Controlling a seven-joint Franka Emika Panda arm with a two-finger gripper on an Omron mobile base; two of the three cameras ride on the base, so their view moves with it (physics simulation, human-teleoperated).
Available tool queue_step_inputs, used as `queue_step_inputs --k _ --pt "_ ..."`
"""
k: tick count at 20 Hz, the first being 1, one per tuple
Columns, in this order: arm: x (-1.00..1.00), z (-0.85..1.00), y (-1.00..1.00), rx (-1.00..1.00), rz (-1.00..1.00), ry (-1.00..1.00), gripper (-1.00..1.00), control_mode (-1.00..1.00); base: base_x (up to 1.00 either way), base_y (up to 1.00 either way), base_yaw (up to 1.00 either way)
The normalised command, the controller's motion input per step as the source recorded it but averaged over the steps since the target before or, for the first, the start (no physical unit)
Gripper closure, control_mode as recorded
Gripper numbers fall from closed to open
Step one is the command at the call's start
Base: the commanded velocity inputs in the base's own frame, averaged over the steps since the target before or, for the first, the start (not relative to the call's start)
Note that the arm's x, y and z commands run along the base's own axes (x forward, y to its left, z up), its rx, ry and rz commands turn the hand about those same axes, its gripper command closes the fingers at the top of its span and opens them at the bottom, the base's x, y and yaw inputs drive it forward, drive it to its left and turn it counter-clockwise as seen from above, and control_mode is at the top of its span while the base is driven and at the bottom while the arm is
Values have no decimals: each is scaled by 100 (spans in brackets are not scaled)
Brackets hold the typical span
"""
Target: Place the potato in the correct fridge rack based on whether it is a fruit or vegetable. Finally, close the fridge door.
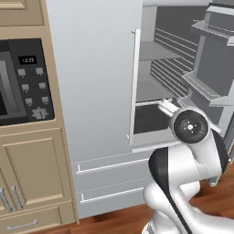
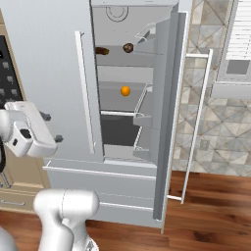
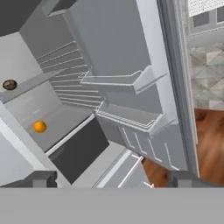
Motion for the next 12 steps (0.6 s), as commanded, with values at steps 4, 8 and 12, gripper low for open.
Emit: queue_step_inputs --k 4,8,12 --pt "-45 7 -84 16 4 0 -100 -100 0 0 0" --pt "-48 2 -92 16 3 0 -100 -100 0 0 0" --pt "-50 0 -98 12 2 -3 -100 -100 0 0 0"
